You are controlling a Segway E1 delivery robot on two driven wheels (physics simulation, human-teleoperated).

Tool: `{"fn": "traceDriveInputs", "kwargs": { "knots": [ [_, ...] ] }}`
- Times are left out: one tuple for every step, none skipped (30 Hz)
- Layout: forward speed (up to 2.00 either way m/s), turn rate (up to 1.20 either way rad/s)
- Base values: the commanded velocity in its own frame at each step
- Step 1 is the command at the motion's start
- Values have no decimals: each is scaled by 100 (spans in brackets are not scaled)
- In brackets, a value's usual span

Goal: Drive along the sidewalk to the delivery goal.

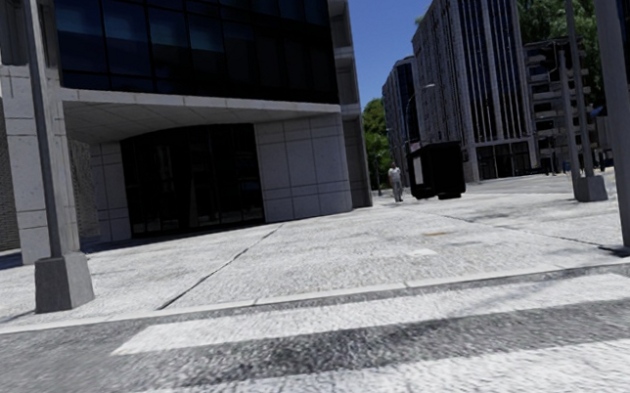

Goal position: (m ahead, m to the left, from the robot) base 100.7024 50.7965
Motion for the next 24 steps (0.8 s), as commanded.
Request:
{"fn": "traceDriveInputs", "kwargs": {
  "knots": [
    [200, 0],
    [200, 0],
    [200, 0],
    [200, 0],
    [200, 0],
    [200, 0],
    [200, 0],
    [200, 0],
    [200, 0],
    [200, 0],
    [200, 0],
    [200, -34],
    [200, -115],
    [200, -120],
    [200, -120],
    [200, -77],
    [200, -32],
    [200, -32],
    [200, -11],
    [200, -5],
    [200, -3],
    [200, -2],
    [200, -1],
    [200, -1]
  ]
}}
